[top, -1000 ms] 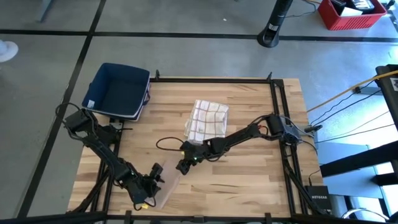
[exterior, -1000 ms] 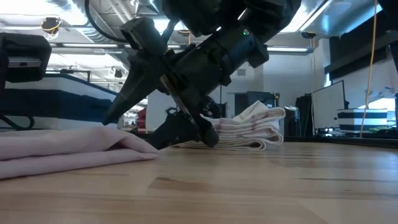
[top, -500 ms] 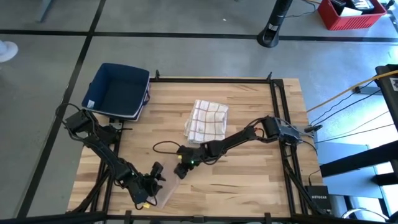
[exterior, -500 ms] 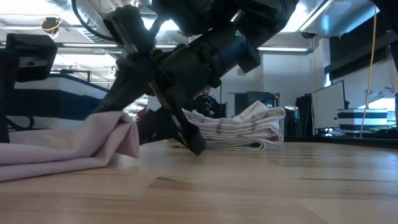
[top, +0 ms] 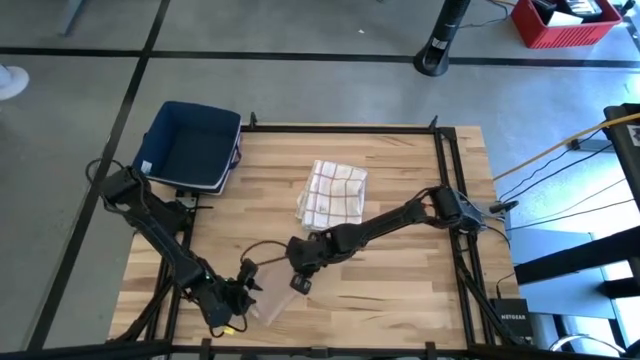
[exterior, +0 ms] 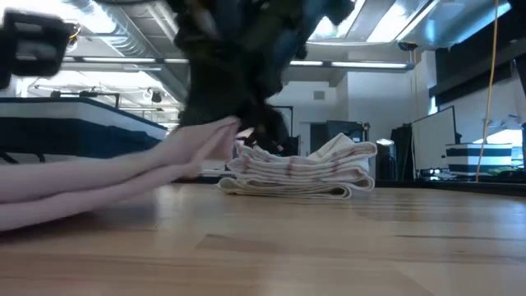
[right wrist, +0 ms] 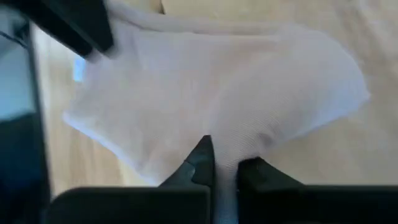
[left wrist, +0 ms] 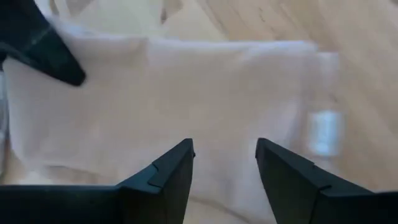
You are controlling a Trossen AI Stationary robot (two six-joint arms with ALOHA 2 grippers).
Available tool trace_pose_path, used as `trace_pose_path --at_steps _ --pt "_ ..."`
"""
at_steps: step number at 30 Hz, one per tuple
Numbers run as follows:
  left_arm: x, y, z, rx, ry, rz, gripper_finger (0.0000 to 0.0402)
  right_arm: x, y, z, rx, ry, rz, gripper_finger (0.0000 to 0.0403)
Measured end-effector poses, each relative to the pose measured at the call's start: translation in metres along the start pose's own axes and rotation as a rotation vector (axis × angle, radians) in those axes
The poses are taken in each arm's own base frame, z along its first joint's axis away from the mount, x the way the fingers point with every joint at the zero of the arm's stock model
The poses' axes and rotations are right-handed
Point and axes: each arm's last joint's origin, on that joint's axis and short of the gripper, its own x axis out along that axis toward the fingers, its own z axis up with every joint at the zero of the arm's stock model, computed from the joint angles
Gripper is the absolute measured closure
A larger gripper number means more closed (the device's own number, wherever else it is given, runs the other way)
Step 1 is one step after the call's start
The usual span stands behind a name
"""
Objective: Fold towel
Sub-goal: Put the light brown towel on top of the white patterned towel
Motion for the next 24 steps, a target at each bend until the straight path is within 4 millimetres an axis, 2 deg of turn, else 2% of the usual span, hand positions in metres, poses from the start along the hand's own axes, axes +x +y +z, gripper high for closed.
trace_pose_path --at_steps 4,8,17,24 --pt "-0.014 0.007 0.007 -0.012 -0.017 -0.001 0.0231 -0.029 0.010 0.000 -0.117 0.062 -0.120 0.0392" --pt "-0.026 0.013 0.014 -0.045 -0.072 -0.003 0.0231 -0.058 0.010 0.000 -0.214 0.124 -0.227 0.0379" --pt "-0.030 0.017 0.017 -0.082 -0.093 0.008 0.0231 -0.116 -0.008 -0.002 -0.489 0.263 -0.526 0.0390" --pt "-0.029 0.018 0.017 -0.090 -0.091 0.012 0.0231 -0.152 -0.033 0.022 -0.637 0.238 -0.678 0.0388"
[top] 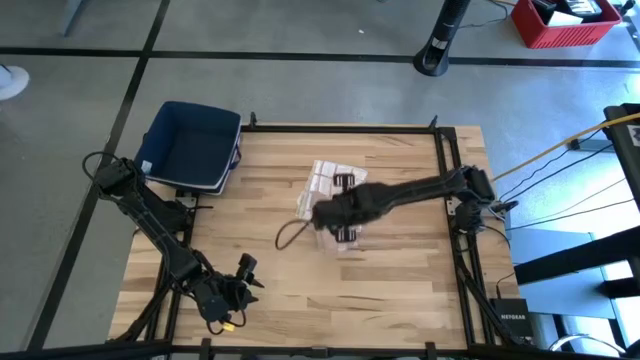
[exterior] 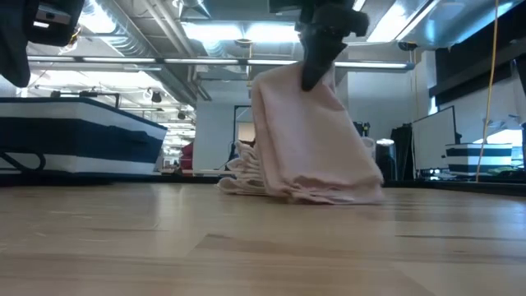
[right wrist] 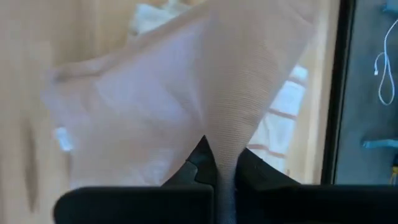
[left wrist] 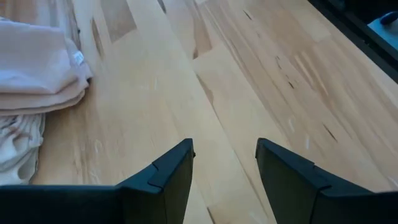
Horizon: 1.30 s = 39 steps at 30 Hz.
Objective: Fold towel
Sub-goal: Put the light brown towel on top of the white patterned towel
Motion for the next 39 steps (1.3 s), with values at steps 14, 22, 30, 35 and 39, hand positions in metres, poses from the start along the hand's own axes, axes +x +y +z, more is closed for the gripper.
trace_pose_path --at_steps 14,22,30,35,39 --pt "0.000 0.000 0.000 -0.021 -0.002 0.003 0.0231 0.019 -0.102 -0.020 0.236 0.032 0.104 0.0390" --pt "0.000 0.000 0.000 -0.021 -0.002 0.003 0.0231 0.038 -0.142 -0.028 0.358 0.029 0.072 0.0390" --pt "0.000 0.000 0.001 -0.022 -0.003 0.002 0.0231 0.076 -0.133 -0.022 0.317 0.121 0.119 0.0382" --pt "0.000 0.000 0.001 -0.024 -0.003 0.003 0.0231 0.099 -0.129 -0.021 0.315 0.201 0.046 0.0357" --pt "0.000 0.000 0.001 -0.027 -0.003 0.003 0.0231 0.102 -0.130 -0.022 0.302 0.229 -0.063 0.0300"
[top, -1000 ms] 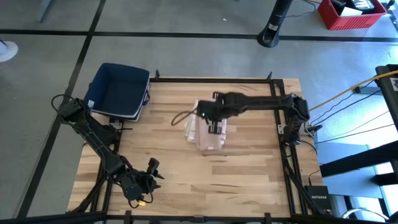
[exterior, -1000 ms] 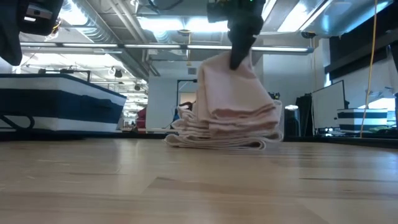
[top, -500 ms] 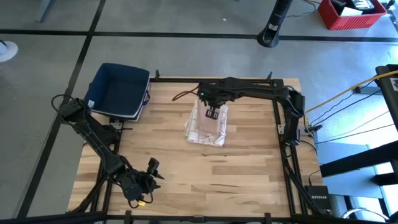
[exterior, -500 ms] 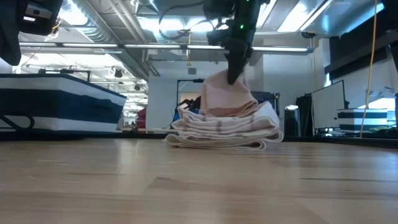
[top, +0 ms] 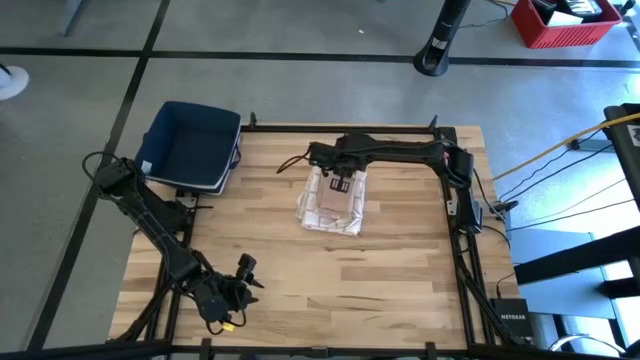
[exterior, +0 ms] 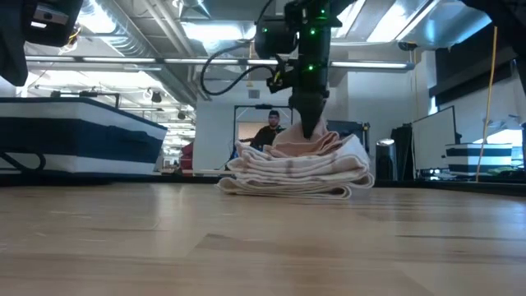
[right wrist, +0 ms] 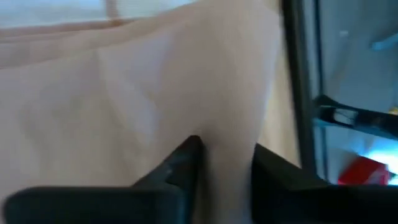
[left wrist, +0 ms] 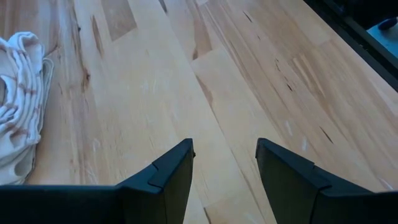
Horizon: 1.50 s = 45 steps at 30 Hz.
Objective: Fold towel
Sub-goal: Put the light brown towel on top of the white patterned towel, then return to Home Position
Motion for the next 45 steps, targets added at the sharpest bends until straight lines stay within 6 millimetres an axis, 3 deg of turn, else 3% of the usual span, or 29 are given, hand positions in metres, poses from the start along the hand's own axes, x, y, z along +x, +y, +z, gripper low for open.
trace_pose_path --at_steps 3,7,13,18,26,29,32,36,40,45 --pt "0.000 0.000 0.000 -0.001 -0.001 0.000 0.0231 -0.011 -0.005 -0.002 -0.011 0.029 -0.016 0.0252" --pt "0.000 0.000 0.000 0.005 -0.001 0.000 0.0231 -0.041 -0.016 -0.004 0.021 0.063 0.083 0.0205" --pt "0.002 0.004 0.001 -0.008 0.003 0.013 0.0231 -0.050 0.002 0.002 -0.014 -0.057 0.212 0.0177" --pt "0.003 0.007 0.001 -0.019 0.006 0.020 0.0231 -0.029 0.038 0.003 -0.043 -0.211 0.290 0.0183" --pt "0.005 0.011 0.002 -0.030 0.008 0.038 0.0231 0.029 0.101 -0.024 -0.005 -0.398 0.360 0.0206" --pt "0.008 0.015 0.002 -0.040 0.013 0.051 0.0231 0.044 0.116 -0.034 0.046 -0.509 0.393 0.0212" --pt "0.011 0.021 0.003 -0.058 0.017 0.066 0.0231 0.046 0.120 -0.037 0.060 -0.557 0.406 0.0214" --pt "0.014 0.029 0.004 -0.089 0.021 0.086 0.0231 0.026 0.110 -0.037 0.050 -0.561 0.419 0.0214" --pt "0.011 0.040 0.009 -0.147 0.023 0.107 0.0231 -0.027 0.084 -0.039 0.042 -0.625 0.423 0.0214" --pt "-0.011 0.075 0.020 -0.201 -0.061 0.150 0.0235 -0.085 0.057 -0.063 0.012 -0.763 0.434 0.0214"
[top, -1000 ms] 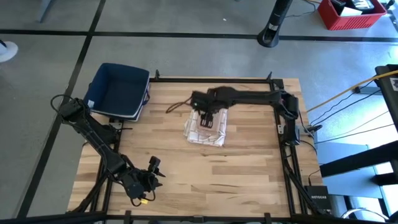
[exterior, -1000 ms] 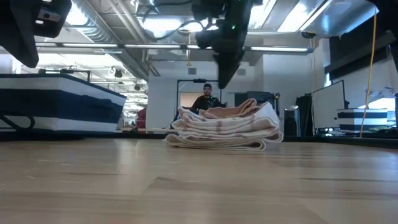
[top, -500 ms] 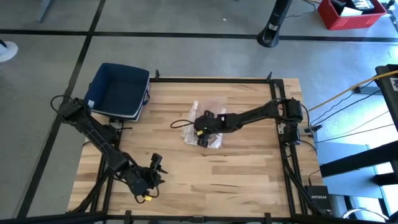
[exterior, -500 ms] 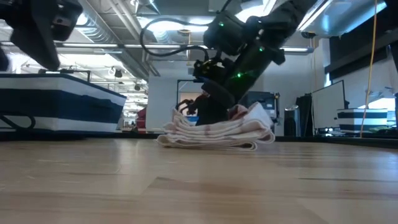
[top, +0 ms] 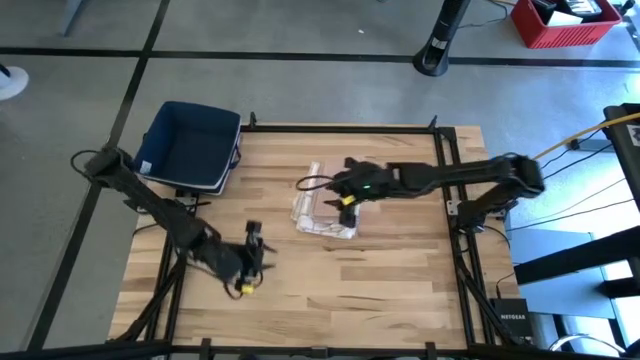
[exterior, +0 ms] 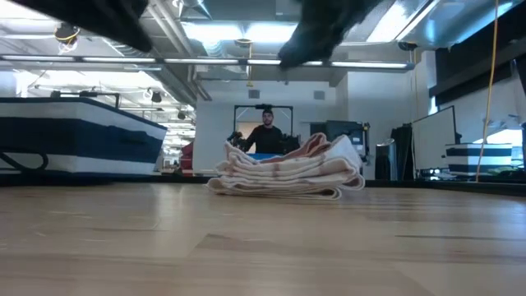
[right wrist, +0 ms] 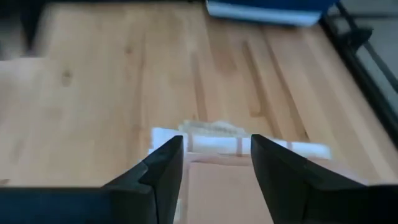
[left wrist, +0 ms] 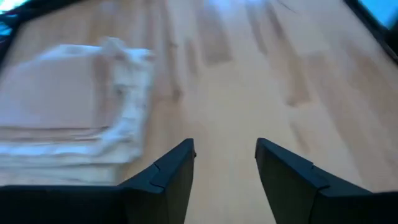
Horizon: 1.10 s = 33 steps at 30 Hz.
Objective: Fold towel
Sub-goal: Return to Home Position
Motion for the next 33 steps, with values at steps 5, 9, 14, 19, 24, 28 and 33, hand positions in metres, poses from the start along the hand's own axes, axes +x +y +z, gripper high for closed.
trace_pose_path --at_steps 5,9,14,19,24,28,33 --pt "-0.014 0.050 -0.006 -0.061 -0.066 0.048 0.0278 -0.036 -0.005 -0.015 -0.015 -0.087 0.016 0.0214" --pt "-0.018 0.085 -0.025 -0.152 -0.157 -0.001 0.0328 -0.048 -0.009 -0.041 0.005 -0.169 0.040 0.0217" --pt "-0.018 0.121 -0.056 -0.250 -0.271 0.044 0.0385 -0.060 -0.024 -0.076 0.065 -0.253 0.074 0.0254" --pt "-0.026 0.142 -0.086 -0.356 -0.312 0.113 0.0395 -0.070 -0.042 -0.105 0.113 -0.344 0.134 0.0324" --pt "-0.036 0.148 -0.107 -0.423 -0.362 0.188 0.0398 -0.074 -0.053 -0.133 0.130 -0.392 0.175 0.0393" --pt "-0.043 0.147 -0.120 -0.471 -0.418 0.212 0.0398 -0.082 -0.055 -0.152 0.191 -0.427 0.127 0.0386" --pt "-0.045 0.143 -0.137 -0.509 -0.458 0.257 0.0400 -0.094 -0.048 -0.176 0.245 -0.479 0.022 0.0396"
